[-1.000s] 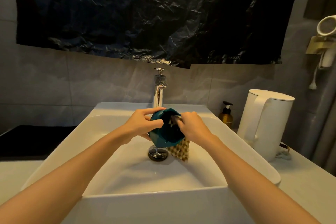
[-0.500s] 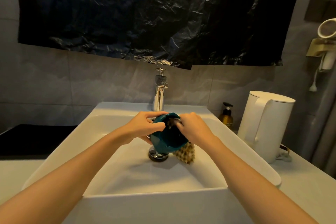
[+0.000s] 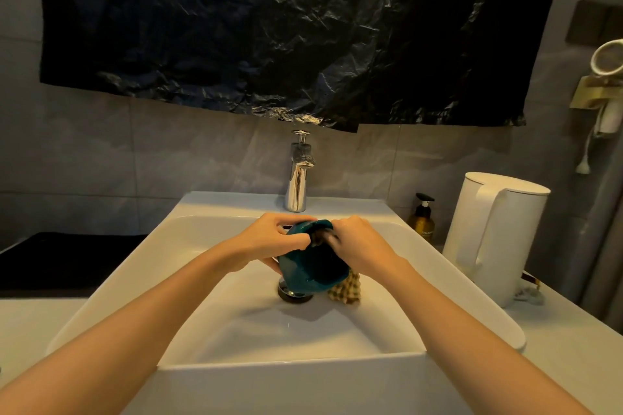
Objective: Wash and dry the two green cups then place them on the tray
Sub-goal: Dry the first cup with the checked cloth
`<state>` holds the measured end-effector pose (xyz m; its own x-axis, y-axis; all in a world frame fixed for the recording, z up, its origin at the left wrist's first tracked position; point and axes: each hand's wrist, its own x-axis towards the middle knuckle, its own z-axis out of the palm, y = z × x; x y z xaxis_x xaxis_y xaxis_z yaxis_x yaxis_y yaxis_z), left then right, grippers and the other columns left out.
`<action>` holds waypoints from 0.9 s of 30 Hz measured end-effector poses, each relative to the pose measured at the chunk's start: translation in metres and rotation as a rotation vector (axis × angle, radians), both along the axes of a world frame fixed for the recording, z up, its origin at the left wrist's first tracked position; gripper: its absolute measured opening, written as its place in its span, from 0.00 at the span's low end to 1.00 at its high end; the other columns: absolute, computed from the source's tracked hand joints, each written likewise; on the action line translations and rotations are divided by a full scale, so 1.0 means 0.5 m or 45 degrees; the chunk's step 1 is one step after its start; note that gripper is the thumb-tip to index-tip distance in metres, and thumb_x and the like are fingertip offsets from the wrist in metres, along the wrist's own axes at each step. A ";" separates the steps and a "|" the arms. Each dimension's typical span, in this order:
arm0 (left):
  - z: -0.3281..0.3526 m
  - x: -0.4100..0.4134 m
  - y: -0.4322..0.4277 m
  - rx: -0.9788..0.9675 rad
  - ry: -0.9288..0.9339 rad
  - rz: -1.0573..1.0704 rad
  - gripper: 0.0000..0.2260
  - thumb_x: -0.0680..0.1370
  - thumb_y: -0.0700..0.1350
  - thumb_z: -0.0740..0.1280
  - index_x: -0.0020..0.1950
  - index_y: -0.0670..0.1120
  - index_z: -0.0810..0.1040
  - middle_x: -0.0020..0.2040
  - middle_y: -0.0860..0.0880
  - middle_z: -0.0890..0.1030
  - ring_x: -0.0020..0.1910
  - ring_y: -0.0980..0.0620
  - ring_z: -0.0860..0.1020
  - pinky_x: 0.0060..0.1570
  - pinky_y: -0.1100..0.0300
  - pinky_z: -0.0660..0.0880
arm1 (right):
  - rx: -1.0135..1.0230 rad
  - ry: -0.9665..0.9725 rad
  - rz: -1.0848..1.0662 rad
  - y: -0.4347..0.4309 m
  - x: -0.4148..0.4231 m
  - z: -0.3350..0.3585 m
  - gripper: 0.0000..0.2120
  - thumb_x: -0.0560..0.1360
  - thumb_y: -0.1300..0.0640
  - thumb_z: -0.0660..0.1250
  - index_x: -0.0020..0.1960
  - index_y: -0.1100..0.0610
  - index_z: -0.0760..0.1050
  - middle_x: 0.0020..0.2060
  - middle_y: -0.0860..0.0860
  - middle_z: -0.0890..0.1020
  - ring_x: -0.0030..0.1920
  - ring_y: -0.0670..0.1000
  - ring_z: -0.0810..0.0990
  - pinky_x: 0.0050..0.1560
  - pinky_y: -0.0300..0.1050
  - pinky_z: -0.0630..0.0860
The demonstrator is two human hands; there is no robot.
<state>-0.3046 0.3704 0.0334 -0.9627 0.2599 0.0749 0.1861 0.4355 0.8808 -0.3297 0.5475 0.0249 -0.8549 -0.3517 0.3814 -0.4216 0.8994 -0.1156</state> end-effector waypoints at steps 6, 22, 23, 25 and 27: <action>0.002 -0.010 0.008 0.250 0.049 0.141 0.26 0.75 0.44 0.69 0.70 0.59 0.65 0.61 0.49 0.73 0.57 0.47 0.75 0.38 0.58 0.79 | -0.388 -0.178 -0.210 -0.017 -0.005 0.001 0.12 0.81 0.57 0.55 0.44 0.62 0.73 0.39 0.57 0.77 0.38 0.55 0.76 0.30 0.41 0.68; -0.003 -0.012 -0.002 0.170 0.022 0.052 0.24 0.75 0.40 0.67 0.69 0.57 0.69 0.57 0.47 0.75 0.53 0.47 0.77 0.35 0.61 0.80 | -0.171 0.016 -0.125 -0.010 -0.004 0.003 0.11 0.81 0.56 0.58 0.54 0.59 0.77 0.46 0.56 0.81 0.42 0.53 0.78 0.38 0.43 0.74; -0.002 -0.012 -0.004 0.172 0.025 0.067 0.24 0.75 0.40 0.67 0.69 0.56 0.69 0.57 0.48 0.75 0.52 0.47 0.76 0.34 0.61 0.80 | -0.167 -0.023 -0.094 -0.011 -0.006 0.000 0.11 0.81 0.56 0.57 0.55 0.59 0.76 0.47 0.56 0.81 0.43 0.53 0.78 0.38 0.42 0.73; -0.003 -0.014 -0.008 0.180 0.013 0.091 0.24 0.75 0.40 0.68 0.68 0.56 0.69 0.56 0.47 0.76 0.50 0.48 0.77 0.35 0.60 0.80 | -0.265 -0.196 0.005 -0.011 -0.011 -0.008 0.10 0.81 0.59 0.56 0.58 0.59 0.73 0.51 0.56 0.80 0.47 0.53 0.77 0.40 0.40 0.73; -0.005 -0.014 -0.010 0.152 0.004 0.104 0.24 0.74 0.40 0.68 0.68 0.55 0.69 0.55 0.46 0.76 0.50 0.47 0.77 0.35 0.59 0.81 | -0.379 -0.313 0.054 -0.009 -0.016 -0.013 0.13 0.79 0.64 0.59 0.62 0.58 0.73 0.54 0.55 0.79 0.53 0.53 0.77 0.47 0.42 0.76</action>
<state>-0.3116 0.3653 0.0309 -0.9800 0.1698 0.1038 0.1574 0.3415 0.9266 -0.3378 0.5429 0.0183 -0.9206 -0.2934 0.2579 -0.3849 0.7938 -0.4709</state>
